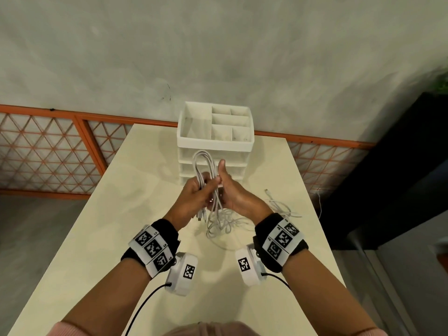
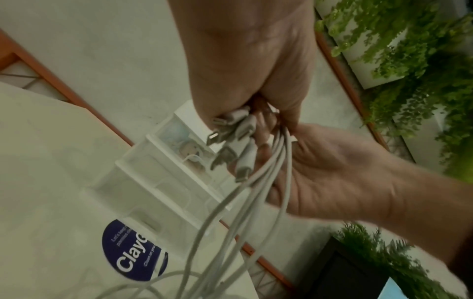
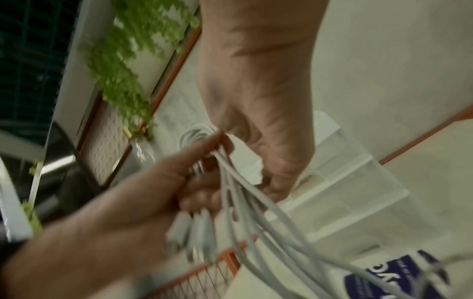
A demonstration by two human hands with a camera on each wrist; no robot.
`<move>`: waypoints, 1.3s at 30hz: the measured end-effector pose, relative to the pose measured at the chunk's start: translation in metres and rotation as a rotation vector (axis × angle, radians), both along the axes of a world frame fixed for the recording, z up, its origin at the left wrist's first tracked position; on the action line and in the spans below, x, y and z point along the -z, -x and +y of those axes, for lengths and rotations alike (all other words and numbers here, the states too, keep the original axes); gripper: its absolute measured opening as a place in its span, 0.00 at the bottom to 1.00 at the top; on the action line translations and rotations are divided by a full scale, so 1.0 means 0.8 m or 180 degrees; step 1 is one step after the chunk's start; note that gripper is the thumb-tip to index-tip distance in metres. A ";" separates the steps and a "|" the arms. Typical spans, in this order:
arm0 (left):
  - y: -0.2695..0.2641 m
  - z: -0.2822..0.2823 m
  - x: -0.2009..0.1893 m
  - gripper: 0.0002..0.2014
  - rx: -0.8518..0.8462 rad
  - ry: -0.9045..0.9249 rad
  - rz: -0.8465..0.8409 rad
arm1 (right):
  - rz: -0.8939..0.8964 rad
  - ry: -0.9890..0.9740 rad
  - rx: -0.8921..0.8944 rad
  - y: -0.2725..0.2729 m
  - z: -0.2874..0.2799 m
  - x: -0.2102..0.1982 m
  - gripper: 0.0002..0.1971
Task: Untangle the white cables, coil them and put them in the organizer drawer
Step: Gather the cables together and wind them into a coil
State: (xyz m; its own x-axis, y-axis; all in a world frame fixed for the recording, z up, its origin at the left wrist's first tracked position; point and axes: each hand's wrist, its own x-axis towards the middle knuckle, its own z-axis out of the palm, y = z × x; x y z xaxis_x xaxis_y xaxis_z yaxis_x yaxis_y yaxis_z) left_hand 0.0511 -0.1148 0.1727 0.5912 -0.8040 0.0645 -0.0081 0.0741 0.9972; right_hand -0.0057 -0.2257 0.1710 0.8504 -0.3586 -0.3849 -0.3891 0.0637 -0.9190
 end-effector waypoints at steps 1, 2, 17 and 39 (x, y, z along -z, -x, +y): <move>-0.003 0.001 -0.006 0.13 -0.0079 0.0047 -0.0002 | 0.0053 0.0178 -0.0233 0.005 0.001 0.001 0.47; -0.008 0.003 -0.011 0.13 -0.0160 0.0090 -0.0036 | 0.0096 0.0336 -0.0442 0.010 0.001 0.001 0.46; -0.040 -0.030 -0.003 0.21 -0.1317 0.0246 0.0673 | -0.0025 0.0738 -0.1510 0.031 0.011 -0.008 0.31; -0.011 -0.033 -0.024 0.19 0.0013 -0.0126 -0.0116 | -0.0716 0.2517 -0.0524 0.045 -0.041 -0.088 0.09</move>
State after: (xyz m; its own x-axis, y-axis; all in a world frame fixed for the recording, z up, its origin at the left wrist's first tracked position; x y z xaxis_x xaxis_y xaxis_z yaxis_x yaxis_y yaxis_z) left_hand 0.0600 -0.1410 0.1920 0.5856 -0.8088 0.0540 -0.0442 0.0346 0.9984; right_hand -0.0418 -0.2583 0.2416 0.9420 -0.3160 0.1129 -0.1390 -0.6737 -0.7258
